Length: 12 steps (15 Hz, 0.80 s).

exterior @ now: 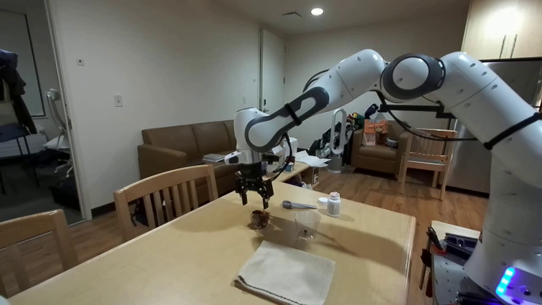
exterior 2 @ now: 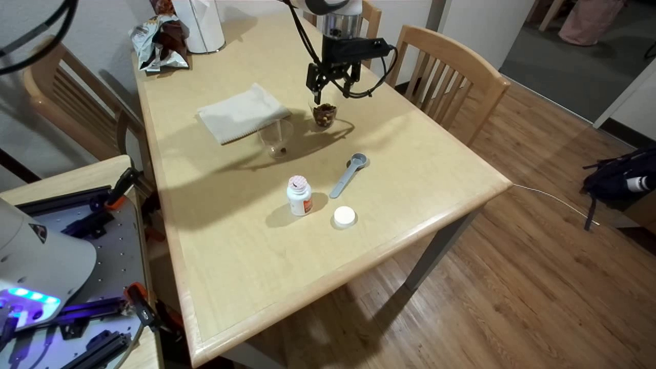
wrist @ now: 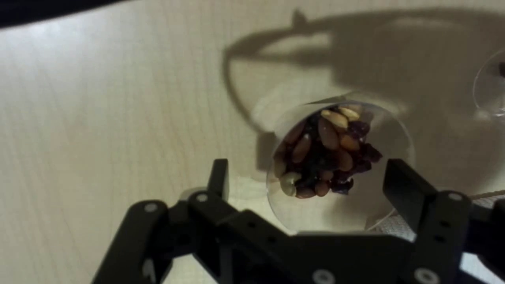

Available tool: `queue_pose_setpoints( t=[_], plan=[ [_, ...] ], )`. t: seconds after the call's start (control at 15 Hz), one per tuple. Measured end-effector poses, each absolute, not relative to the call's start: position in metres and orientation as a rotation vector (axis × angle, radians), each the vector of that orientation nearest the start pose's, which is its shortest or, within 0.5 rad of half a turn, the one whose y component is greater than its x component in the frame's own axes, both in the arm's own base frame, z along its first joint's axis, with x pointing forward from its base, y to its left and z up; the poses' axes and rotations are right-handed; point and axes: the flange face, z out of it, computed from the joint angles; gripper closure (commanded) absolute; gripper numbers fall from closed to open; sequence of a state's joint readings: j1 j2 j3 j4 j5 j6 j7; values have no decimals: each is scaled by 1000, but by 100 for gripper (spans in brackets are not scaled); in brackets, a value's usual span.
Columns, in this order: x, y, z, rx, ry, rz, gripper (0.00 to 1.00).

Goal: Pour the contents from one clear cup to the other

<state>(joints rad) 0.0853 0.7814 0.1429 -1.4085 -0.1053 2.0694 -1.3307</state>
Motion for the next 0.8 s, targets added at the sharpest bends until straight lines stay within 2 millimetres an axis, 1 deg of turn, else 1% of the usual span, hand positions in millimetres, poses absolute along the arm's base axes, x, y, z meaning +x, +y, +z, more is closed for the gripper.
queue_pose_setpoints(
  t=[0.13, 0.2, 0.27, 0.33, 0.4, 0.47, 0.67, 0.73, 0.8],
  plan=[
    [705, 147, 228, 2238, 2291, -127, 0],
    [707, 153, 229, 2222, 2298, -118, 25],
    [708, 159, 231, 2205, 2303, -109, 27],
    [710, 164, 234, 2186, 2307, -102, 33],
    [711, 167, 238, 2173, 2308, -93, 42],
    [713, 169, 241, 2165, 2306, -84, 47],
    [718, 164, 247, 2166, 2289, -70, 68],
    [719, 160, 247, 2169, 2283, -73, 24],
    [720, 156, 247, 2173, 2275, -77, 28]
  ],
)
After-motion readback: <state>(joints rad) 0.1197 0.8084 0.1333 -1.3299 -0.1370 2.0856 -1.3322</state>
